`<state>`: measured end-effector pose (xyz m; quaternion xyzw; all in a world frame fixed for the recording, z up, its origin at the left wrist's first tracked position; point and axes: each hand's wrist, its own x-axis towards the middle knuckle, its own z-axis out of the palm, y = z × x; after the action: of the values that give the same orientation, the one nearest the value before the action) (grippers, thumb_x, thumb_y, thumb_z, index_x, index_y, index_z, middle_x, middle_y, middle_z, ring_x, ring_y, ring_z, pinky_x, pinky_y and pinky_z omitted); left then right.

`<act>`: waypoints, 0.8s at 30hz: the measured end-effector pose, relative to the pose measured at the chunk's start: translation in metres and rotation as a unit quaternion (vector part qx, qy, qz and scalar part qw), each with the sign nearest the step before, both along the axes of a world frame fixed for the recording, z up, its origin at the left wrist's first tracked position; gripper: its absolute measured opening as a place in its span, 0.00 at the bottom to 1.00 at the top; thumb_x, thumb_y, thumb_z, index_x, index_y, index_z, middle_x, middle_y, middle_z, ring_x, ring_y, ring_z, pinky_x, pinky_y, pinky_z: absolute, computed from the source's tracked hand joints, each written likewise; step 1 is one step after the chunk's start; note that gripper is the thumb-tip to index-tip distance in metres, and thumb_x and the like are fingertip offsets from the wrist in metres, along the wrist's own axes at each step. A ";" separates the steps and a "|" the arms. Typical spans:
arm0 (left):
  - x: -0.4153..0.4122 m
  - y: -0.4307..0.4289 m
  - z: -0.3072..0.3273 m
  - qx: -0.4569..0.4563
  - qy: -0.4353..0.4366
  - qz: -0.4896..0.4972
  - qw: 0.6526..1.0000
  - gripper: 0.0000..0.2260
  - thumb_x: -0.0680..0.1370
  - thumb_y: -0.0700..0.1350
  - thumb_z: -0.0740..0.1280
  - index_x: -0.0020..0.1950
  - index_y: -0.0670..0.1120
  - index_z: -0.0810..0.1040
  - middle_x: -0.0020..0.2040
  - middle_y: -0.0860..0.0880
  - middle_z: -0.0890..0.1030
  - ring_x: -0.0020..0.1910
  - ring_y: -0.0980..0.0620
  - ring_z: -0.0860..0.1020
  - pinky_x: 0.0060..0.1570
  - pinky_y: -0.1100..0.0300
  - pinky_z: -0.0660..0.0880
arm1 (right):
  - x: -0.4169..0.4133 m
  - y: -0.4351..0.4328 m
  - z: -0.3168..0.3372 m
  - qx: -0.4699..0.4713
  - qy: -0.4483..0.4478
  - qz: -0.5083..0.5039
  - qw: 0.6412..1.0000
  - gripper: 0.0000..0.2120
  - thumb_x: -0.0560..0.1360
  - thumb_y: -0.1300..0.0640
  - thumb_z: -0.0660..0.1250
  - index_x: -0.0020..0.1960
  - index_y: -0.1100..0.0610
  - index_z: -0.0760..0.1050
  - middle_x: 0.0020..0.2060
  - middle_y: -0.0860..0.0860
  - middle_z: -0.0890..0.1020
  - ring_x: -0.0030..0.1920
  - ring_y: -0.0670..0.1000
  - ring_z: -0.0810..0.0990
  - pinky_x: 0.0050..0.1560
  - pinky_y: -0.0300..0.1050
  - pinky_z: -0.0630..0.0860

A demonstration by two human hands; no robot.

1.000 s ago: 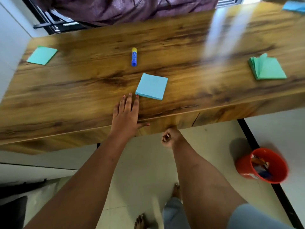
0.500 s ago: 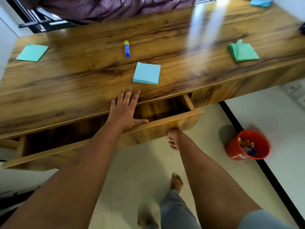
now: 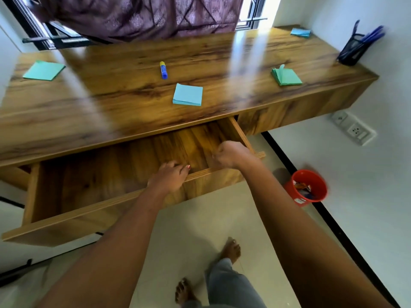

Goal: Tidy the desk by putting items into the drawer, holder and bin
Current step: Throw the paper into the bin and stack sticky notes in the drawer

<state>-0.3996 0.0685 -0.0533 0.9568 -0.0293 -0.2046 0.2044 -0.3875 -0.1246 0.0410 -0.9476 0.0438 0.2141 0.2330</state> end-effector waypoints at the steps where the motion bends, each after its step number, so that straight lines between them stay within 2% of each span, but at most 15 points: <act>1: -0.005 -0.003 0.000 -0.002 -0.008 -0.002 1.000 0.23 0.82 0.60 0.46 0.72 0.54 0.67 0.75 0.49 0.62 0.73 0.46 0.60 0.69 0.45 0.61 | -0.004 0.003 -0.001 -0.015 -0.048 -0.002 0.999 0.09 0.78 0.51 0.61 0.54 0.53 0.76 0.47 0.50 0.79 0.48 0.53 0.78 0.55 0.54 0.77; 3: -0.017 -0.007 0.000 -0.002 -0.020 -0.006 1.000 0.23 0.82 0.59 0.46 0.70 0.52 0.70 0.72 0.47 0.68 0.70 0.45 0.65 0.67 0.48 0.65 | -0.018 0.009 -0.010 -0.068 -0.071 0.018 0.995 0.10 0.79 0.51 0.60 0.55 0.52 0.76 0.50 0.51 0.79 0.53 0.54 0.78 0.59 0.56 0.74; 5: -0.031 -0.010 0.001 -0.012 -0.022 0.005 1.000 0.24 0.82 0.59 0.47 0.67 0.50 0.74 0.65 0.44 0.74 0.63 0.44 0.72 0.62 0.49 0.70 | -0.037 0.009 -0.030 -0.137 -0.045 0.068 0.987 0.13 0.81 0.50 0.56 0.58 0.53 0.75 0.56 0.54 0.79 0.62 0.57 0.75 0.68 0.59 0.66; 7: -0.047 -0.014 0.003 -0.019 -0.020 0.027 0.999 0.24 0.82 0.60 0.47 0.63 0.51 0.76 0.59 0.44 0.78 0.56 0.45 0.76 0.55 0.51 0.73 | -0.055 0.003 -0.046 -0.165 -0.041 0.095 0.981 0.19 0.82 0.49 0.49 0.59 0.53 0.76 0.59 0.54 0.78 0.66 0.57 0.70 0.71 0.59 0.58; 9: -0.061 -0.020 0.006 -0.003 -0.022 0.034 0.999 0.24 0.82 0.60 0.46 0.63 0.51 0.76 0.58 0.44 0.79 0.55 0.45 0.77 0.52 0.53 0.73 | -0.063 -0.004 -0.052 -0.171 -0.042 0.102 0.979 0.20 0.82 0.49 0.47 0.60 0.53 0.75 0.59 0.54 0.78 0.67 0.57 0.69 0.71 0.59 0.58; 12: -0.085 -0.030 0.009 0.023 -0.025 0.037 0.999 0.25 0.82 0.59 0.45 0.61 0.50 0.77 0.55 0.44 0.80 0.53 0.44 0.77 0.52 0.52 0.74 | -0.074 -0.015 -0.053 -0.168 -0.012 0.120 0.978 0.21 0.82 0.46 0.46 0.62 0.53 0.74 0.61 0.54 0.77 0.68 0.57 0.68 0.70 0.60 0.59; 15: -0.111 -0.040 0.014 0.060 -0.064 0.060 0.994 0.26 0.82 0.58 0.45 0.52 0.47 0.80 0.41 0.46 0.80 0.41 0.49 0.78 0.42 0.56 0.74 | -0.093 -0.026 -0.052 -0.157 -0.027 0.128 0.979 0.24 0.82 0.45 0.44 0.62 0.55 0.74 0.62 0.56 0.76 0.68 0.58 0.68 0.70 0.60 0.59; 17: -0.127 -0.048 0.016 0.085 -0.081 0.081 0.990 0.27 0.82 0.57 0.45 0.46 0.46 0.80 0.37 0.47 0.79 0.38 0.50 0.77 0.37 0.58 0.72 | -0.105 -0.031 -0.049 -0.151 -0.029 0.134 0.979 0.26 0.82 0.45 0.43 0.62 0.56 0.74 0.62 0.57 0.76 0.67 0.58 0.69 0.69 0.59 0.59; 21: -0.155 -0.061 0.020 0.094 -0.076 0.105 0.987 0.26 0.82 0.57 0.45 0.37 0.47 0.75 0.33 0.48 0.76 0.37 0.50 0.77 0.38 0.58 0.72 | -0.126 -0.043 -0.046 -0.139 -0.012 0.152 0.979 0.28 0.82 0.43 0.42 0.64 0.58 0.73 0.63 0.58 0.76 0.67 0.58 0.70 0.70 0.58 0.59; 24: -0.174 -0.068 0.022 0.084 -0.064 0.117 0.987 0.25 0.82 0.57 0.45 0.36 0.47 0.73 0.33 0.48 0.76 0.38 0.49 0.77 0.40 0.56 0.73 | -0.145 -0.052 -0.046 -0.135 -0.015 0.159 0.978 0.27 0.82 0.43 0.43 0.65 0.58 0.72 0.62 0.58 0.76 0.67 0.58 0.70 0.70 0.57 0.59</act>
<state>-0.5733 0.0002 -0.0316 0.9785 0.0877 -0.1194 0.1433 -0.5326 -0.1768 -0.0051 -0.9683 -0.0829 0.2261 0.0667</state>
